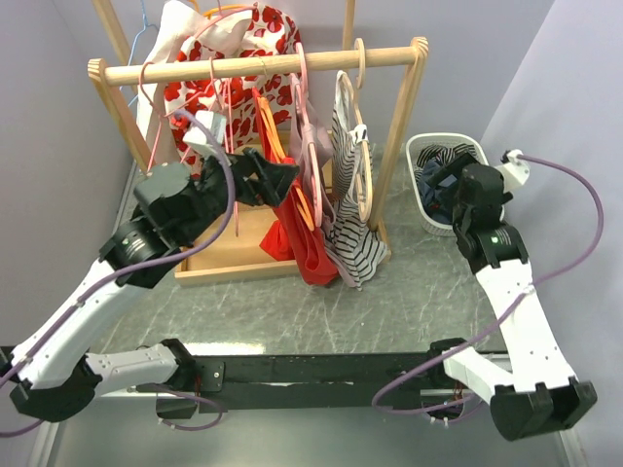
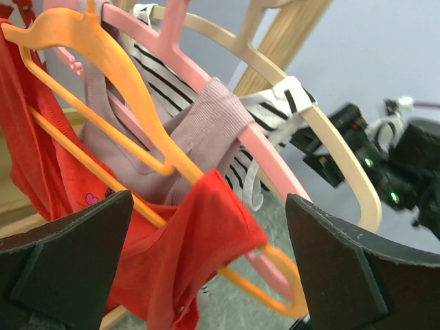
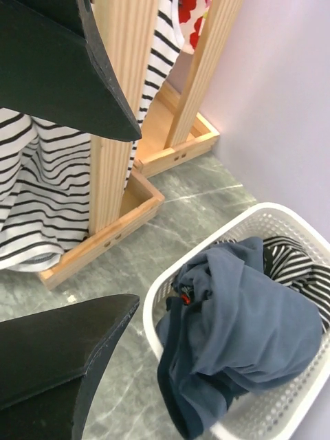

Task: Remove the tank top from the hanger
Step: Place the tank top in the bin.

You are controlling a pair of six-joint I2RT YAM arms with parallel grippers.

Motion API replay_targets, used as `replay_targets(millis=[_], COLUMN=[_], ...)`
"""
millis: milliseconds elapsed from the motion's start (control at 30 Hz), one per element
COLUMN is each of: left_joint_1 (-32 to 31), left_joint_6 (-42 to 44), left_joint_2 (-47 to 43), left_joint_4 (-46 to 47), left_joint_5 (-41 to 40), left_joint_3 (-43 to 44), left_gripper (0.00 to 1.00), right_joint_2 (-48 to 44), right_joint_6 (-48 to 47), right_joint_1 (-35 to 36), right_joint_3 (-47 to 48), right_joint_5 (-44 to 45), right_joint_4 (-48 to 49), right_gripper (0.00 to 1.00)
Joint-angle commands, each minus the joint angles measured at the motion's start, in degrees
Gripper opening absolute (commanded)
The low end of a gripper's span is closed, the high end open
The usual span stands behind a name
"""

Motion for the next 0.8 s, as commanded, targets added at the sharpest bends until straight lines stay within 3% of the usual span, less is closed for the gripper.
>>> replay_targets(millis=[0, 233, 367, 467, 767], left_joint_1=[-2.2, -12.6, -19.5, -22.5, -24.1], left_joint_6=[-3.2, 0.5, 3.9, 4.1, 4.2], left_joint_2=[1.8, 7.0, 10.2, 11.2, 1.5], left_joint_4=[1.6, -2.7, -5.8, -7.4, 3.0], left_joint_5=[-6.4, -20.4, -36.3, -42.5, -41.3], left_joint_3=[4.3, 9.8, 11.9, 12.2, 2.6], left_gripper=[0.99, 0.99, 0.99, 0.99, 0.99], right_joint_2=[-4.2, -6.4, -6.2, -6.2, -4.9], right_joint_6=[0.4, 0.7, 2.1, 2.3, 0.7], right_joint_1=[0.0, 0.0, 0.1, -0.1, 0.0], right_joint_3=[-2.5, -4.4, -4.3, -4.8, -5.6], right_joint_5=[1.6, -0.6, -4.0, -5.7, -5.7], right_joint_4=[-2.3, -2.4, -2.4, -1.4, -1.9], right_gripper=[1.0, 1.0, 1.0, 1.0, 1.0])
